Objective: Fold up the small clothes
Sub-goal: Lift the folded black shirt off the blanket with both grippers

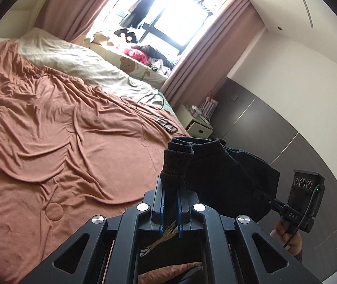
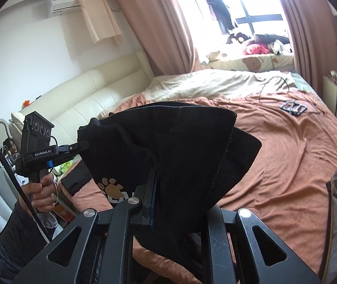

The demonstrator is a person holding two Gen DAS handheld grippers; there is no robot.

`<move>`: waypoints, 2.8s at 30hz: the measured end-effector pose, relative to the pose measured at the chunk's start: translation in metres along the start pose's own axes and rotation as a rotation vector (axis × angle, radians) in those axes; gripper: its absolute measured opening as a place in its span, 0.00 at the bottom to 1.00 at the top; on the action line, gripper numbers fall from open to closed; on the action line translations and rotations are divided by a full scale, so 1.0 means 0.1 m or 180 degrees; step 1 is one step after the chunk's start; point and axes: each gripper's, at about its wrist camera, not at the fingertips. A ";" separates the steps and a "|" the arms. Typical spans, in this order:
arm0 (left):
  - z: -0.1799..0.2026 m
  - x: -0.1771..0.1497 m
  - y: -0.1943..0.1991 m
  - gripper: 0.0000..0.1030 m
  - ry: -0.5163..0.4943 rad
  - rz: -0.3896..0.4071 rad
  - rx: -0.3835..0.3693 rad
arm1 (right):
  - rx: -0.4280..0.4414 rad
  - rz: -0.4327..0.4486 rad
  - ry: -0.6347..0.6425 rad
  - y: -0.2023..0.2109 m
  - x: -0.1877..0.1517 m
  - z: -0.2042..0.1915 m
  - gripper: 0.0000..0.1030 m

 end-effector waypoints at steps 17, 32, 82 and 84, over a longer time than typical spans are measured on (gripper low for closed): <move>-0.60 0.67 1.49 0.07 0.0066 0.0697 0.0322 | 0.0420 -0.0021 0.0388 -0.73 0.25 -1.19 0.11; -1.65 0.93 2.42 0.07 0.0184 0.1012 0.0734 | 0.0743 -0.0176 0.0530 -1.87 0.38 -1.76 0.11; -4.60 1.80 4.42 0.07 0.0284 0.1312 0.2438 | 0.1615 -0.0794 0.0728 -4.91 -0.18 -3.93 0.11; -4.82 1.79 4.27 0.07 0.0361 0.1236 0.2456 | 0.1559 -0.0841 0.0744 -5.12 -0.23 -3.94 0.11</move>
Point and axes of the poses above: each gripper's, at about its wrist camera, not at the fingertips, and y roughly against the way its jaws point, z to its right, x to its top, and after that the axes turned 9 degrees about z, right-handed
